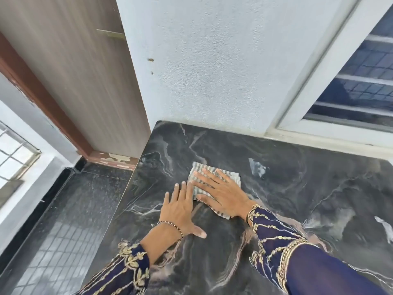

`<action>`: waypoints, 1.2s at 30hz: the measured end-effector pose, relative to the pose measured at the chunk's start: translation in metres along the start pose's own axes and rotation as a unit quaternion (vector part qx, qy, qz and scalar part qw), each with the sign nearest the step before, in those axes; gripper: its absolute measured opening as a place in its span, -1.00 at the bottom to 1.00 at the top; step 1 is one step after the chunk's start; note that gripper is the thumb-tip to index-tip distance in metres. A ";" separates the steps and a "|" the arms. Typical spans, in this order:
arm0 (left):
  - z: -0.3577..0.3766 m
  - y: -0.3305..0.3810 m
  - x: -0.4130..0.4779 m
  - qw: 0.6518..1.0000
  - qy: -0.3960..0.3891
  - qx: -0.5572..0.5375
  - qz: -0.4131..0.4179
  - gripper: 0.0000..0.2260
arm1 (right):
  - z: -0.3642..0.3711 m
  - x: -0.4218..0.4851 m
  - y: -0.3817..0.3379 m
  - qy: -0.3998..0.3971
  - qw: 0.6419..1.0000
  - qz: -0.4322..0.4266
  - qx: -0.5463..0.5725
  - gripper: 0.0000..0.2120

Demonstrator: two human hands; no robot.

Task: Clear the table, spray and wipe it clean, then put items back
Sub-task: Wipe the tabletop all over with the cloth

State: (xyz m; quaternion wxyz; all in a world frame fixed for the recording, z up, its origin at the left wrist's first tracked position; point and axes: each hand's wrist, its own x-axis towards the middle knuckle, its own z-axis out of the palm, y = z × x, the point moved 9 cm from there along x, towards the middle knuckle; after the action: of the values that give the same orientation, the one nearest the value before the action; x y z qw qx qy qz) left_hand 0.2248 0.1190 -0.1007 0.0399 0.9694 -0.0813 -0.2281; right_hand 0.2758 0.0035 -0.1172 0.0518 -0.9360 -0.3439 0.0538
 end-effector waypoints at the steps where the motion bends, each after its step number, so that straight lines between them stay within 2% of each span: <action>1: -0.003 0.001 0.012 1.000 -0.021 0.007 -0.017 0.37 | -0.002 0.010 0.011 0.001 1.000 0.002 -0.001 -0.47; 4: -0.010 0.007 0.040 0.995 -0.080 0.038 -0.044 0.47 | -0.007 0.040 0.041 0.012 0.999 0.003 -0.038 -0.44; 7: -0.010 0.014 0.051 0.987 -0.123 0.084 -0.052 0.44 | -0.010 0.067 0.070 0.003 0.998 0.006 -0.055 -0.39; 14: -0.002 0.012 0.057 0.982 -0.150 0.100 -0.053 0.44 | -0.024 0.119 0.114 -0.020 0.998 0.065 -0.012 -0.35; 19: 0.000 0.011 0.056 0.975 -0.182 0.095 -0.083 0.45 | -0.026 0.121 0.117 -0.017 0.997 0.073 0.010 -0.18; 28: -0.002 0.014 0.053 0.974 -0.189 0.081 -0.097 0.44 | -0.024 0.061 0.172 -0.016 0.993 0.115 0.006 -0.23; 31: -0.003 0.013 0.055 0.973 -0.190 0.077 -0.106 0.43 | -0.023 0.059 0.168 -0.022 0.987 0.157 0.019 -0.37; 36: -0.001 0.013 0.054 0.977 -0.170 0.099 -0.080 0.48 | -0.014 0.040 0.141 -0.014 0.985 0.171 0.027 -0.42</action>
State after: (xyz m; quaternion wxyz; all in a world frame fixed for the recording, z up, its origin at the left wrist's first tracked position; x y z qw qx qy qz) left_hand 0.2715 0.0969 -0.1217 -0.0894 0.9191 -0.0313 -0.3824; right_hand 0.3979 -0.0776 -0.1246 0.0626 -0.9785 -0.1776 0.0840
